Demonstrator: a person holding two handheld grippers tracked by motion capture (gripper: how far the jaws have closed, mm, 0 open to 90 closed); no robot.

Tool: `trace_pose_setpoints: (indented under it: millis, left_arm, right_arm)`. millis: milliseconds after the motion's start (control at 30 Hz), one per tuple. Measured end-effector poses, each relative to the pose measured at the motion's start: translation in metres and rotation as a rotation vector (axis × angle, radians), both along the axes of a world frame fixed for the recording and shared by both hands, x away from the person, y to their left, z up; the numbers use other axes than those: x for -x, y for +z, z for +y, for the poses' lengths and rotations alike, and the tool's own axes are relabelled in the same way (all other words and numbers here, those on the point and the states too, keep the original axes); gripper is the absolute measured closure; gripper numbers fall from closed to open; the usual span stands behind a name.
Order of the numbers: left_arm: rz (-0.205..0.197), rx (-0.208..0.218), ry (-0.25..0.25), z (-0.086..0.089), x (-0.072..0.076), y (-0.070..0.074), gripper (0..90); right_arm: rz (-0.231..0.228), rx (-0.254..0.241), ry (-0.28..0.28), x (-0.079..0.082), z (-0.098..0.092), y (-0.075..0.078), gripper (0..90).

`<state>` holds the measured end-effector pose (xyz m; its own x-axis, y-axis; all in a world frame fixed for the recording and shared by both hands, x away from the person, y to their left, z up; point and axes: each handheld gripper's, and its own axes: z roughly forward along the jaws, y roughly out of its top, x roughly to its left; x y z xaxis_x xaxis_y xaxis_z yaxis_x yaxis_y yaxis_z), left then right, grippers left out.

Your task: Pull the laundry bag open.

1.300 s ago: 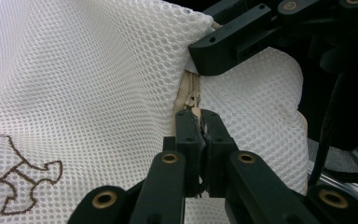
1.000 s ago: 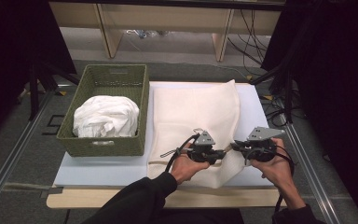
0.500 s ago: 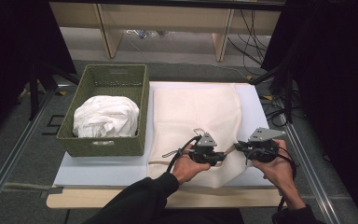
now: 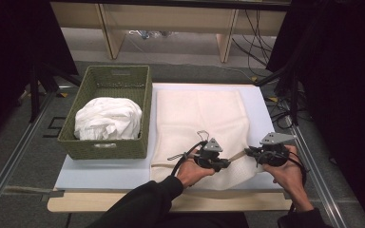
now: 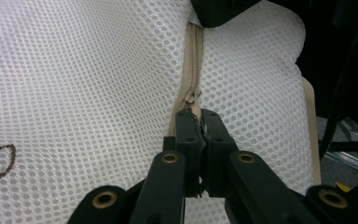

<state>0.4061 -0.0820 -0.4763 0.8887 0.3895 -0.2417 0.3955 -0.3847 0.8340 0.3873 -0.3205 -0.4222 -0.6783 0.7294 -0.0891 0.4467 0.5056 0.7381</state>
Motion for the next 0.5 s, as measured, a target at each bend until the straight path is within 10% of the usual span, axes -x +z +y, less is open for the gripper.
trace_pose_setpoints:
  millis: [500]
  left_arm:
    - [0.005,-0.029,0.003,0.011,0.004,0.0,86.8]
  right_arm:
    - [0.002,0.037,-0.016,-0.002,0.0,-0.003,84.4]
